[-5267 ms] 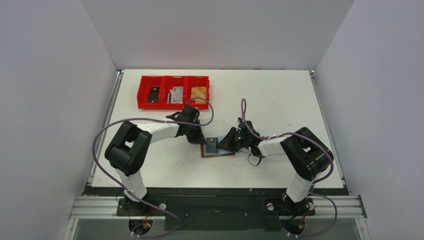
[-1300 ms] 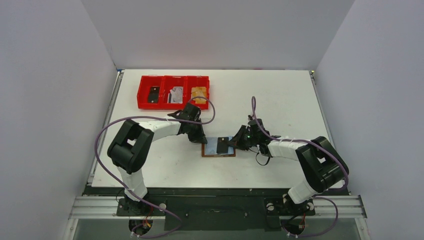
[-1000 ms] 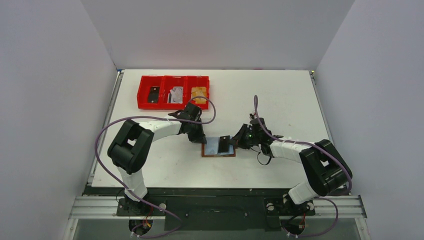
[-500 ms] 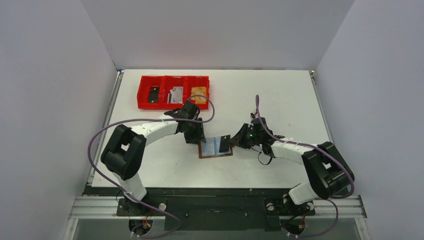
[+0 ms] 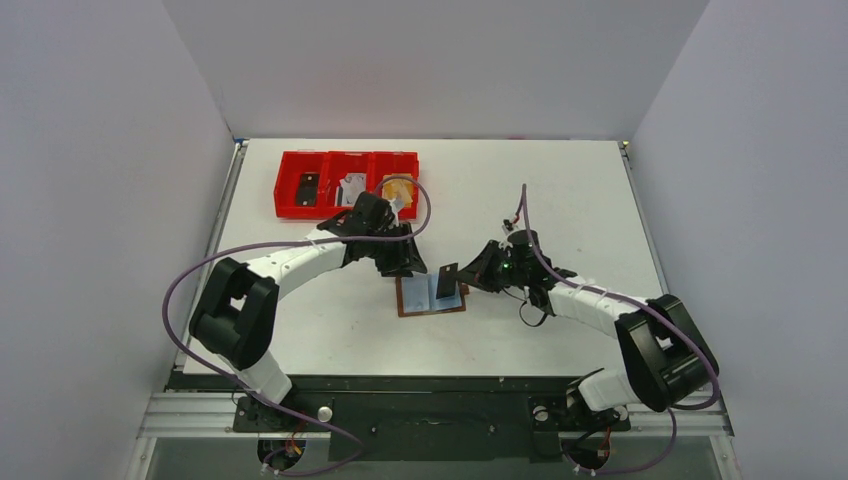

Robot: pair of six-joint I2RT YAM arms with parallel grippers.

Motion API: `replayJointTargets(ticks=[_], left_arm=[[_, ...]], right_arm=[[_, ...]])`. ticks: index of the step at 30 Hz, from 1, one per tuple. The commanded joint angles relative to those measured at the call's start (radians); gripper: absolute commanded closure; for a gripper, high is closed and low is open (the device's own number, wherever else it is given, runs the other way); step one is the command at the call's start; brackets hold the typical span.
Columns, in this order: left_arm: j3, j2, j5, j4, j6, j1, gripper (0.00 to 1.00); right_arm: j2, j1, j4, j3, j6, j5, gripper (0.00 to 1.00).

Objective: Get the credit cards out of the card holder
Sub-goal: Place the credit card in the storage box.

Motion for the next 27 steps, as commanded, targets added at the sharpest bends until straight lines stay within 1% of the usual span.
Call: replayJointTargets(ticks=[1,7,13,20,24,27], left_arm=[[-0.028,-0.035,0.131,0.132,-0.021,0.019,0.57],[-0.058,-0.044,0.221,0.218,-0.060,0.039,0.57],[-0.103,-0.061,0.336,0.385,-0.134,0.055,0.57],[-0.134,-0.061,0.410,0.520,-0.213,0.062,0.57],[-0.138,-0.058,0.429,0.549,-0.237,0.065,0.57],[-0.145,-0.058,0.436,0.567,-0.257,0.065,0.59]], right_arm=[[-0.065,-0.013,0.034,0.048,0.038,-0.039,1.00],[-0.109,-0.030,0.069,0.053,0.091,-0.088,1.00],[-0.118,-0.036,0.133,0.050,0.152,-0.129,1.00],[-0.102,-0.037,0.224,0.044,0.220,-0.171,1.00],[-0.104,-0.037,0.242,0.040,0.232,-0.178,1.00],[-0.104,-0.037,0.241,0.039,0.229,-0.180,1.00]])
